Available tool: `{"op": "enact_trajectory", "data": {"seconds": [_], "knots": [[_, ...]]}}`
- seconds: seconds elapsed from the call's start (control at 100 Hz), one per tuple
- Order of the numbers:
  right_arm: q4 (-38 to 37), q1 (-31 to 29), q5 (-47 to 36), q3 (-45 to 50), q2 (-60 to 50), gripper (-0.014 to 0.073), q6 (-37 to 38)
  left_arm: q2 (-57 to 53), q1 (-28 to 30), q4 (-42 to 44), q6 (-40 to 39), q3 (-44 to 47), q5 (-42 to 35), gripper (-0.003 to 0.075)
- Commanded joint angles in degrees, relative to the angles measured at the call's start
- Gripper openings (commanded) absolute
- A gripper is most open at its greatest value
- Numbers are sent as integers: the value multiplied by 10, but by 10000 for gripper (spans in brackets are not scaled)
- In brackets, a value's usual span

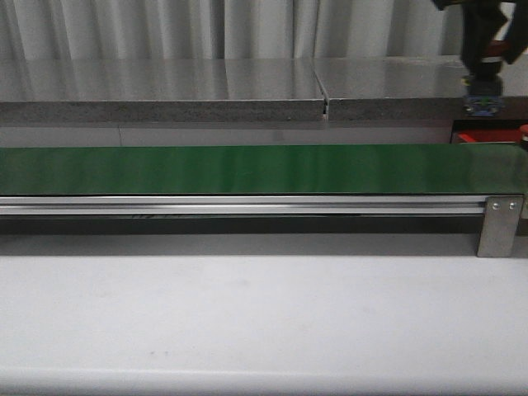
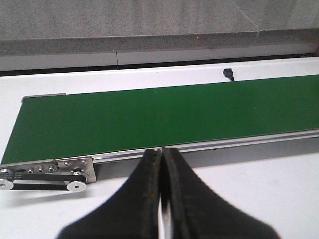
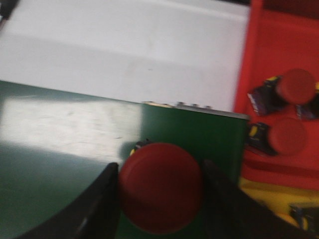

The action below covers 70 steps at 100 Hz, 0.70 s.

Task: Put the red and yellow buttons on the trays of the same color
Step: 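Carry the red button to the red tray and open the right gripper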

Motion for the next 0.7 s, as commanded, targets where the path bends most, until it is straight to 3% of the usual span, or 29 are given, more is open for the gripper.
{"op": "enact_trajectory", "data": {"seconds": [0.0,0.33,0.69], "knots": [[-11,-46,-20,-17,-34,38,2,3,-3,-8,-1,-14,-37,-20],[7,-169,-40,-17,-16,38,9,3,-3,-8,-1,-14,-37,-20],[45,-207,-121,-17,50,38,9,3,-3,-8,-1,-14,-37,-20]]}}
